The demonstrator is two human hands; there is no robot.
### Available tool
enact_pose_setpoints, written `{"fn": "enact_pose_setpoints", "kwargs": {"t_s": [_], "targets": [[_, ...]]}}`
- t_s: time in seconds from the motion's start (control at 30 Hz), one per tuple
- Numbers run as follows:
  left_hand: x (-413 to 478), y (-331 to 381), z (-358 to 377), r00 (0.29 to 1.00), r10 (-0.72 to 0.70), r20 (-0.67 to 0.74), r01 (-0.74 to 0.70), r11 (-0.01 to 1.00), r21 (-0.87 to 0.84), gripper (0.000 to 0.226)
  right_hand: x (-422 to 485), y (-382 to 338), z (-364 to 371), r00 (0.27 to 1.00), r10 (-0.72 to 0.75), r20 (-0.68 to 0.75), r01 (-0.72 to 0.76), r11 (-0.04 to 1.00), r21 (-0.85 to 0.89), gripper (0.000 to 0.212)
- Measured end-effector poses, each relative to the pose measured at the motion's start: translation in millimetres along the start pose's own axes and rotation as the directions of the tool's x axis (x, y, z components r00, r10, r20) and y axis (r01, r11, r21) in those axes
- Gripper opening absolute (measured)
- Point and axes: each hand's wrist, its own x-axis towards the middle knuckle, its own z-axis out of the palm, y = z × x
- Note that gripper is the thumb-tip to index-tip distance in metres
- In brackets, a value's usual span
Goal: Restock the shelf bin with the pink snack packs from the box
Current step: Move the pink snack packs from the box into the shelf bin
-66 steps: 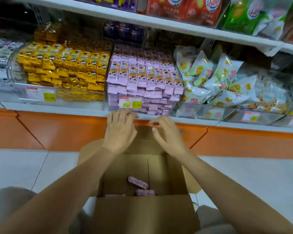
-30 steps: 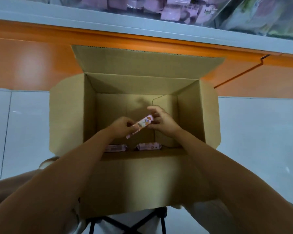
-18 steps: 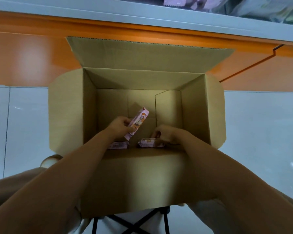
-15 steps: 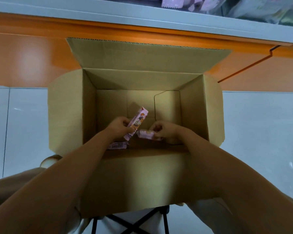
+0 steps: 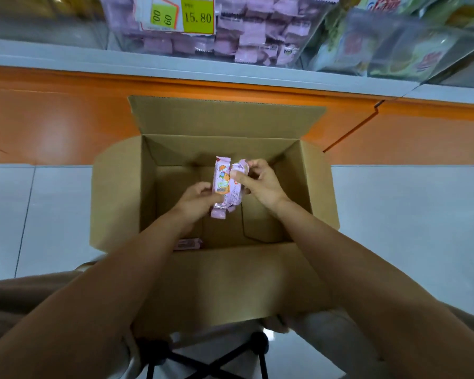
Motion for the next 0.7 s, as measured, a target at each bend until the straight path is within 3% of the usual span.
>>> {"fn": "enact_pose_setpoints", "kwargs": {"t_s": [0.1, 0.17, 0.27, 0.5, 0.6, 0.7], "targets": [[-19.8, 11.7, 3.0, 0.999, 0.037, 0.007, -0.036, 0.997, -0.071, 0.027, -15.8, -16.2, 3.7, 0.999, -0.052, -0.013, 0.052, 0.999, 0.011, 0.037], [-30.7, 18.1, 0.5, 0.998, 0.052, -0.021, -0.054, 0.991, -0.121, 0.028, -24.8, -25.2, -0.6, 0.991, -0.106, 0.085, 0.107, 0.994, -0.009, 0.034], [-49.1, 27.1, -2.1, 0.996, 0.084, -0.009, -0.085, 0.984, -0.159, 0.031, -40.9, -37.9, -6.3, 0.966, -0.181, 0.187, 0.199, 0.977, -0.079, 0.047], [-91.8, 55.3, -1.9, 0.979, 0.204, 0.023, -0.198, 0.967, -0.162, 0.030, -78.3, -69.8, -4.7, 0.957, -0.247, 0.154, 0.245, 0.969, 0.035, 0.056], [-106.7, 65.8, -5.0, 0.967, 0.255, 0.029, -0.247, 0.956, -0.156, 0.031, -90.9, -81.4, -2.5, 0.973, -0.225, 0.048, 0.220, 0.971, 0.092, 0.038], [-122.5, 76.4, -4.0, 0.950, 0.310, 0.025, -0.300, 0.935, -0.190, 0.027, -102.4, -88.7, 0.6, 0.960, -0.276, 0.047, 0.268, 0.955, 0.130, 0.024]]}}
